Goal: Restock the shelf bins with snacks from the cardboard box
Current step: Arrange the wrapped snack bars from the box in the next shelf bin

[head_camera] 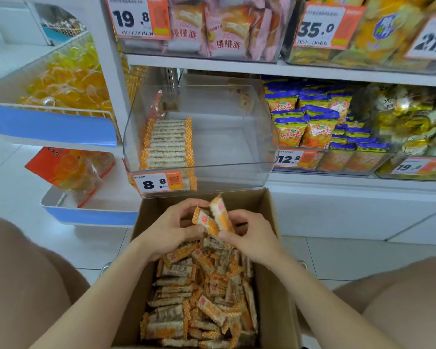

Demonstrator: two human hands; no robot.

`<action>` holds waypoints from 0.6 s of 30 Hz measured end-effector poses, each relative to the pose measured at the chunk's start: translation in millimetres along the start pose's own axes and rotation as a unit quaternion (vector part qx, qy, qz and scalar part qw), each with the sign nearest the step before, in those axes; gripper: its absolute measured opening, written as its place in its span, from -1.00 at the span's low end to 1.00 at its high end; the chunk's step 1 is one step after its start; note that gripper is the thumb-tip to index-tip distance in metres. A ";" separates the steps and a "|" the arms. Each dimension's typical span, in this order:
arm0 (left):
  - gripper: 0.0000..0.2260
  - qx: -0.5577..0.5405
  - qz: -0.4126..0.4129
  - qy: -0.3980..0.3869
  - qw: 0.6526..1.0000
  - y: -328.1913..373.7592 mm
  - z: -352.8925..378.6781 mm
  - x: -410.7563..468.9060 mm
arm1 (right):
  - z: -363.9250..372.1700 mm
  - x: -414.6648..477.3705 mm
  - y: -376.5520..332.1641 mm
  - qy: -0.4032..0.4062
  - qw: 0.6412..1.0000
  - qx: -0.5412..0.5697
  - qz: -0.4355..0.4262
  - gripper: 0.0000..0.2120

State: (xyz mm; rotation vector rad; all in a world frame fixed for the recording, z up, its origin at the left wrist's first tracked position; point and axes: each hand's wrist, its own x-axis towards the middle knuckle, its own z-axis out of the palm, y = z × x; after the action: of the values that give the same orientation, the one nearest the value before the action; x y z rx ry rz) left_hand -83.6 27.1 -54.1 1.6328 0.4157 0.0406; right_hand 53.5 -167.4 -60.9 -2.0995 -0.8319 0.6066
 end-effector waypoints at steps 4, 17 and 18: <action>-0.47 0.051 0.013 -0.012 0.999 20.9 -1.6 -5.5 | -3.1 -6.5 -16.4 -0.018 0.996 -0.037 -0.083 -0.59; -0.74 0.150 0.152 0.024 0.977 131.9 -22.7 -25.0 | -46.9 -14.3 -99.2 0.023 0.972 -0.013 -0.234 -0.62; -0.73 0.140 0.156 0.020 0.978 137.2 -26.4 -23.8 | -51.7 -11.5 -106.5 0.015 0.972 -0.011 -0.233 -0.61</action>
State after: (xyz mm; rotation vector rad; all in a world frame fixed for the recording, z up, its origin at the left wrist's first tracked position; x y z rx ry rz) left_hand -79.6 39.0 87.1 1.9672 0.1970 0.2621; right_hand 41.7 -150.0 56.2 -1.8316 -1.2662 0.3124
